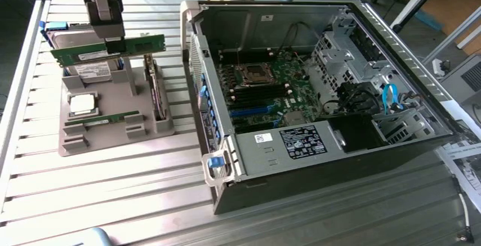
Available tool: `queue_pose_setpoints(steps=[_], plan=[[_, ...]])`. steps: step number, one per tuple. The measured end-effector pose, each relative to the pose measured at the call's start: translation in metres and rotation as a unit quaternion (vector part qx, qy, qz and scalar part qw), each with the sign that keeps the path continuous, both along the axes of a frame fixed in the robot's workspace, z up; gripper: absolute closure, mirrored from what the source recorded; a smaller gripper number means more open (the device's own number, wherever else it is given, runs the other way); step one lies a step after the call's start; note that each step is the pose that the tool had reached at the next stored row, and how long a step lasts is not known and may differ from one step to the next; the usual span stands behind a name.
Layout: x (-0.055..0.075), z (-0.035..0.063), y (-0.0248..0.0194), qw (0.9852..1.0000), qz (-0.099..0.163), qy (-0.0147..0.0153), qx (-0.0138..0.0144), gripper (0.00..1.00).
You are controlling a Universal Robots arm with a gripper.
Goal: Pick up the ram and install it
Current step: 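Pick up the ram and move it above insertion slot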
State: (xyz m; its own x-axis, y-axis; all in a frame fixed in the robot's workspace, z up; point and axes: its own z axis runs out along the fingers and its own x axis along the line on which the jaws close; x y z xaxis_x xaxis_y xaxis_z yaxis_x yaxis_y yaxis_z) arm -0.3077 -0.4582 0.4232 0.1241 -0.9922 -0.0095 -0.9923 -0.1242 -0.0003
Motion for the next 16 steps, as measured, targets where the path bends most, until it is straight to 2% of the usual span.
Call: queue_pose_setpoints(steps=[16], plan=[[0.012, -0.0032, 0.0, 1.0, 0.0, 0.0, 0.0, 0.86]])
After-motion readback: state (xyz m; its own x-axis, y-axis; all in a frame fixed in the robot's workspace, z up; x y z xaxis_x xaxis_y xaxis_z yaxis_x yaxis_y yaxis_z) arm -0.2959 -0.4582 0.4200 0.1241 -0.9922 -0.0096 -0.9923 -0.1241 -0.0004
